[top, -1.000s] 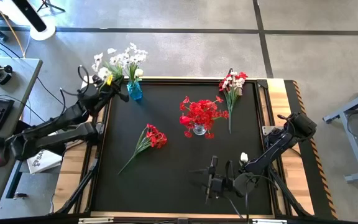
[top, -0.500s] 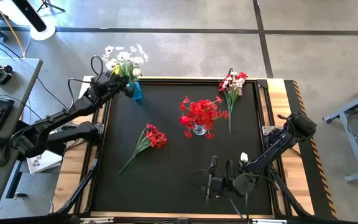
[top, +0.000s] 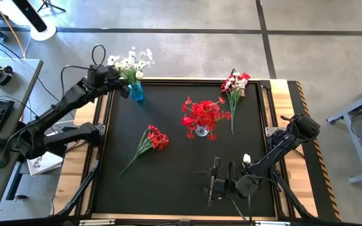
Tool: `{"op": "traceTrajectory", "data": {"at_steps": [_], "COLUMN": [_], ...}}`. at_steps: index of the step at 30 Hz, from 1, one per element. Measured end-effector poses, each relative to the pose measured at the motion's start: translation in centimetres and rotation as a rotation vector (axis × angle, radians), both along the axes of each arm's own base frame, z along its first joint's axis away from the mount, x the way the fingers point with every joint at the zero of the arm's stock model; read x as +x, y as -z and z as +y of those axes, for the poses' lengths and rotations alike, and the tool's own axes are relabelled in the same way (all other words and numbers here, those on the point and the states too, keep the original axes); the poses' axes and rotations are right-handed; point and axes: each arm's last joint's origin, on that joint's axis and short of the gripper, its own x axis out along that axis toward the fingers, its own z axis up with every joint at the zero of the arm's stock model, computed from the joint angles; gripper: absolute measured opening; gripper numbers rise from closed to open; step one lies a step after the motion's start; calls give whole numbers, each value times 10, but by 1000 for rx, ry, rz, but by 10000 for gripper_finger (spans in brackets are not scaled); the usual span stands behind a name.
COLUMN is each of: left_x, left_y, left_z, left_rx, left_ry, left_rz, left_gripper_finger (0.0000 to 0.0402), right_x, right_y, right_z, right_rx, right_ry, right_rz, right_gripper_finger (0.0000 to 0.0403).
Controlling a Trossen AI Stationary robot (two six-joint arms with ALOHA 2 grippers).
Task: Sort flowers into vase by color
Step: Put the bottom white flowers into the blue vase, then put the bottom red flowers into the transparent vase
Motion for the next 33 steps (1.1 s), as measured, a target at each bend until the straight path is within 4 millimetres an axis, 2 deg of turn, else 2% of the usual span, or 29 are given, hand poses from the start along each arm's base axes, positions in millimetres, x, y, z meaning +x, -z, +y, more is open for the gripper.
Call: {"op": "traceTrajectory", "data": {"at_steps": [6, 11, 17, 21, 25, 29, 33], "left_x": [-8, -11, -6, -6, -3, 6, 23], "left_y": [-38, -64, -74, -70, -60, -44, -22], "left_z": [-15, -33, -67, -89, -105, -119, -134], "left_rx": [-71, -156, -252, -283, -300, -336, -376], "left_ry": [12, 15, 281, 405, 506, 618, 734], "left_rz": [42, -28, -161, -209, -280, -361, -403], "left_gripper_finger": [169, 170, 170, 170, 170, 170, 170], "right_x": [0, -1, -22, -47, -68, -78, -81], "right_y": [0, 0, 3, -2, -5, 3, 15], "right_z": [0, 0, 14, 28, 38, 39, 29], "right_rx": [0, 12, 86, 192, 319, 446, 664], "right_ry": [0, 37, 191, 221, 174, 95, 52], "right_rz": [0, -1, 10, -14, -16, 59, 229], "right_gripper_finger": [145, 145, 145, 145, 145, 145, 145]}}
